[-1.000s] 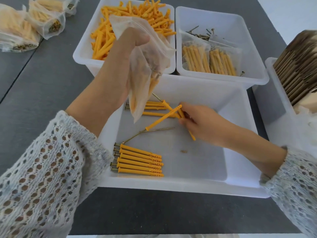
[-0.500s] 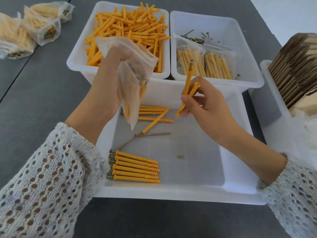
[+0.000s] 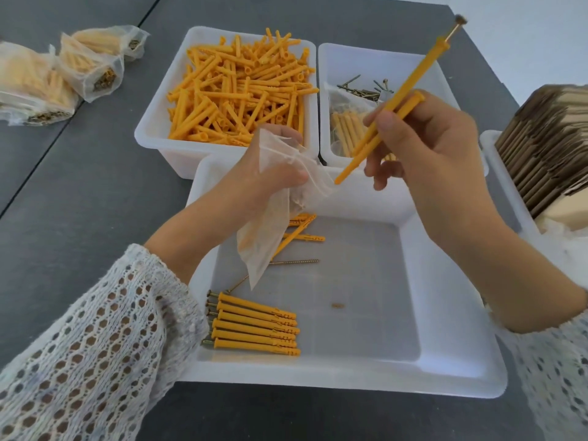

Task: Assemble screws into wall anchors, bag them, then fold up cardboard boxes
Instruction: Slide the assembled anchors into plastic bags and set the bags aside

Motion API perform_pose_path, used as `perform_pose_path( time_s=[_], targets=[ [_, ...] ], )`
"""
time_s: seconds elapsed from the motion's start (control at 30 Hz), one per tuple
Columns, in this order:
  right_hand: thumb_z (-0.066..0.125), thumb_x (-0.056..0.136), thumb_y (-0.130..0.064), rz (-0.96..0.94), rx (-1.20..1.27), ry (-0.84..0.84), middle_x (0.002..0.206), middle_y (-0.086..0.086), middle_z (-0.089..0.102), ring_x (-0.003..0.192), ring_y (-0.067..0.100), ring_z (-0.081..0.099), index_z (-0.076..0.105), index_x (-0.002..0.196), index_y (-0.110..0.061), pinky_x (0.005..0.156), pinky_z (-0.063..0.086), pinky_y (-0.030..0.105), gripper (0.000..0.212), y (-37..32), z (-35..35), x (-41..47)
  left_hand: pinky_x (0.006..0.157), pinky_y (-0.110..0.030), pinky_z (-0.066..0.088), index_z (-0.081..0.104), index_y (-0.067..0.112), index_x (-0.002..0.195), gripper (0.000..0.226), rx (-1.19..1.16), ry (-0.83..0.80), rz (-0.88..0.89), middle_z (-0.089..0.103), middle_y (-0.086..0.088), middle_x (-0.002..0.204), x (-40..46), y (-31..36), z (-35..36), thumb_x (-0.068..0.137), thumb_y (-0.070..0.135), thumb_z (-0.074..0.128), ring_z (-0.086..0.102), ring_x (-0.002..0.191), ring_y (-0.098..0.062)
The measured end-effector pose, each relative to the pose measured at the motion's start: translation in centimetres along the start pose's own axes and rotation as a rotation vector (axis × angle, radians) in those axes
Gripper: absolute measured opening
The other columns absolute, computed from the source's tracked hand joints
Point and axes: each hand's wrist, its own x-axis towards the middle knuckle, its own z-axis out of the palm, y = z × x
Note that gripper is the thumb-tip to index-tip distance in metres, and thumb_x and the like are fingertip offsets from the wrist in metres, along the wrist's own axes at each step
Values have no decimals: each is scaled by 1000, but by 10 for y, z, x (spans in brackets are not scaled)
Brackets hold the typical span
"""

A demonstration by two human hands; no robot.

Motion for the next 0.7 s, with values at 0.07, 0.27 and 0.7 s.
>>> perform_pose_path(
  time_s=[0.07, 0.27, 0.7],
  targets=[
    [52, 100, -13, -11, 28, -17, 78, 9, 63, 62, 19, 62, 63, 97, -4, 53, 50, 28, 14, -8, 5, 4, 114, -53, 36, 45, 39, 106, 59, 13, 26, -29, 50, -3, 130, 0, 0, 0, 51, 56, 59, 46, 136, -30],
    [54, 98, -4, 10, -3, -102, 75, 4, 66, 61, 16, 63, 68, 100, -4, 55, 53, 27, 14, -13, 30, 11, 112, -53, 39, 46, 39, 110, 59, 20, 15, -30, 52, 0, 125, 2, -7, -2, 54, 53, 60, 49, 132, -30],
    [55, 97, -3, -1, -37, -120, 78, 10, 64, 67, 17, 64, 67, 107, 0, 65, 57, 30, 16, -10, 31, 14, 82, -31, 50, 41, 16, 124, 57, -80, 18, -40, 51, -25, 124, 8, -9, -5, 69, 19, 56, 57, 106, -31]
  ],
)
